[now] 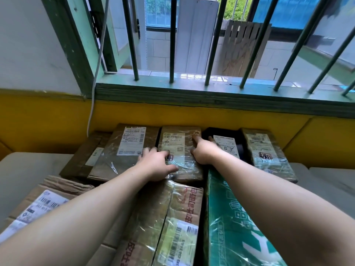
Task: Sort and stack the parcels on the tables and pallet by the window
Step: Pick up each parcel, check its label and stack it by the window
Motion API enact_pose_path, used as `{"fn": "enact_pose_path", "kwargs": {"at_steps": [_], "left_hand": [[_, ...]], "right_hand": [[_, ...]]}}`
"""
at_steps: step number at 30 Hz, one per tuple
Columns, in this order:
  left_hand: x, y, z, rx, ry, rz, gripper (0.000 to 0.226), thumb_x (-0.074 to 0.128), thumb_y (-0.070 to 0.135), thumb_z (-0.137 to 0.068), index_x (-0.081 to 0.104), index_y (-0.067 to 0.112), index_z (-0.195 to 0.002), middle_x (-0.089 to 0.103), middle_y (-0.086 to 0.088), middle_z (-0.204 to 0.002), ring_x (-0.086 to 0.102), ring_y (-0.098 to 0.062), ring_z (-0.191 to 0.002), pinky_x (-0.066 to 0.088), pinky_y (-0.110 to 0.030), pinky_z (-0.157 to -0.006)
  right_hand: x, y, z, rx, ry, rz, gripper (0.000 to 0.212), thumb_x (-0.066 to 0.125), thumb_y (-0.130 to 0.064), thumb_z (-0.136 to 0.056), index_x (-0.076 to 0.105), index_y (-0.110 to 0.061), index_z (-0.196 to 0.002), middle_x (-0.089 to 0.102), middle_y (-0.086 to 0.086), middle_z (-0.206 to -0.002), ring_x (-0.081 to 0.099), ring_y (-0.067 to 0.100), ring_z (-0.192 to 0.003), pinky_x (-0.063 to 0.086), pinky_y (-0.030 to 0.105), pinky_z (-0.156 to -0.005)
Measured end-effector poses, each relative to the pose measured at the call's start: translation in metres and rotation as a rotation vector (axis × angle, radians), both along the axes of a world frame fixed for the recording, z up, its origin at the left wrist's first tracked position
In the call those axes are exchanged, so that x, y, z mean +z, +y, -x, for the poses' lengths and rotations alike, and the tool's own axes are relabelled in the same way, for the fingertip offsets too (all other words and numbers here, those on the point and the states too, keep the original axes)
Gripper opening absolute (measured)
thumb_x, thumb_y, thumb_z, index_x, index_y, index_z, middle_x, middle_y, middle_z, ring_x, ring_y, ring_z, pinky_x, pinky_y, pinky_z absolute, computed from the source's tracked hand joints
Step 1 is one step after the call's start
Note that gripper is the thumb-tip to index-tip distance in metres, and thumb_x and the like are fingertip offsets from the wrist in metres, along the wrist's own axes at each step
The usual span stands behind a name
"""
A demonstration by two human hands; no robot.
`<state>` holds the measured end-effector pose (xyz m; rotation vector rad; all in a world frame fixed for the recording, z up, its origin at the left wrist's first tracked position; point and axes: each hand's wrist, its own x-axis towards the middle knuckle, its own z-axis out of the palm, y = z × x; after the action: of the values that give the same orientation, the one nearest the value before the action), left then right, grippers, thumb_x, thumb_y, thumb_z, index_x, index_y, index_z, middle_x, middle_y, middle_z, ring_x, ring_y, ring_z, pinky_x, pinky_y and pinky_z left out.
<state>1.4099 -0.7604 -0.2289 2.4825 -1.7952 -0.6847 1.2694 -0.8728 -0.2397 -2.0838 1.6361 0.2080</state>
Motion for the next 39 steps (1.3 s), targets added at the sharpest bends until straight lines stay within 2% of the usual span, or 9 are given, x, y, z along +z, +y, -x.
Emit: {"fn": "enact_pose_path", "kwargs": {"at_steps": [2,5,10,18,25,28,32,36,39], "left_hand": [[-0.001,-0.004,0.003,0.074,0.104,0.03,0.076,0.06,0.06,-0.082,0.033,0.031,-0.147,0.029,-0.016,-0.152,0.017,-0.035,-0.142,0.019,-0.046,-0.114],[-0.002,-0.008,0.003,0.23,0.282,0.136,0.07,0.07,0.053,-0.077,0.046,0.031,-0.139,0.045,-0.012,-0.143,0.031,-0.032,-0.135,0.029,-0.043,-0.112],[0.0,-0.005,0.003,0.382,0.564,0.235,0.062,0.076,0.044,-0.068,0.058,0.029,-0.125,0.055,-0.009,-0.132,0.046,-0.027,-0.125,0.04,-0.042,-0.106],[0.012,-0.005,-0.004,0.443,0.799,0.325,0.036,0.077,0.015,-0.079,0.062,0.019,-0.112,0.064,-0.01,-0.117,0.061,-0.025,-0.108,0.048,-0.044,-0.099],[0.019,-0.012,-0.013,0.419,0.848,0.276,0.041,0.075,0.01,-0.08,0.056,0.015,-0.116,0.062,-0.013,-0.119,0.064,-0.025,-0.102,0.054,-0.044,-0.09],[0.02,-0.011,-0.011,0.395,0.816,0.288,0.057,0.076,0.01,-0.079,0.051,0.012,-0.131,0.056,-0.01,-0.127,0.059,-0.022,-0.108,0.05,-0.035,-0.093],[0.011,-0.004,-0.006,0.357,0.756,0.281,0.061,0.076,0.008,-0.078,0.051,0.011,-0.133,0.058,-0.006,-0.116,0.059,-0.017,-0.099,0.045,-0.025,-0.084],[0.012,-0.001,-0.009,0.328,0.77,0.307,0.056,0.078,0.01,-0.076,0.056,0.014,-0.127,0.059,-0.008,-0.125,0.061,-0.021,-0.108,0.049,-0.036,-0.098],[0.016,0.002,-0.011,0.29,0.765,0.351,0.056,0.076,0.007,-0.079,0.054,0.011,-0.13,0.054,-0.006,-0.127,0.056,-0.016,-0.11,0.046,-0.028,-0.095]], "right_hand": [[0.006,0.008,0.001,0.019,0.007,-0.015,0.062,0.036,-0.034,-0.103,0.005,-0.035,-0.157,0.008,0.015,-0.164,-0.008,0.029,-0.152,0.006,0.048,-0.121],[0.012,0.018,0.004,0.051,-0.03,0.007,0.068,0.034,-0.054,-0.101,0.006,-0.03,-0.158,0.013,0.012,-0.164,-0.01,0.027,-0.152,0.0,0.047,-0.121],[0.011,0.015,0.007,-0.027,-0.155,0.013,0.08,0.049,-0.064,-0.091,0.016,-0.032,-0.157,0.023,0.009,-0.162,-0.001,0.026,-0.152,0.015,0.046,-0.121],[0.013,0.009,0.007,-0.149,-0.336,0.015,0.082,0.061,-0.061,-0.083,0.028,-0.032,-0.152,0.051,0.005,-0.146,0.05,0.028,-0.13,0.043,0.037,-0.104],[0.022,0.005,-0.002,-0.144,-0.211,0.017,0.08,0.061,-0.053,-0.085,0.024,-0.035,-0.153,0.051,0.012,-0.143,0.046,0.034,-0.13,0.046,0.041,-0.103],[0.024,0.005,0.0,-0.139,-0.257,0.054,0.075,0.06,-0.046,-0.088,0.026,-0.031,-0.153,0.054,0.005,-0.142,0.048,0.031,-0.13,0.044,0.035,-0.102],[0.024,0.012,-0.005,-0.152,-0.399,0.064,0.075,0.061,-0.043,-0.091,0.024,-0.028,-0.155,0.045,0.003,-0.151,0.048,0.027,-0.132,0.041,0.033,-0.103],[0.021,0.018,-0.004,-0.166,-0.445,0.049,0.079,0.063,-0.044,-0.09,0.02,-0.029,-0.155,0.039,0.008,-0.152,0.047,0.028,-0.132,0.04,0.034,-0.102],[0.022,0.02,-0.001,-0.177,-0.497,0.053,0.079,0.065,-0.043,-0.089,0.022,-0.028,-0.155,0.041,0.008,-0.151,0.046,0.027,-0.132,0.038,0.033,-0.105]]}}
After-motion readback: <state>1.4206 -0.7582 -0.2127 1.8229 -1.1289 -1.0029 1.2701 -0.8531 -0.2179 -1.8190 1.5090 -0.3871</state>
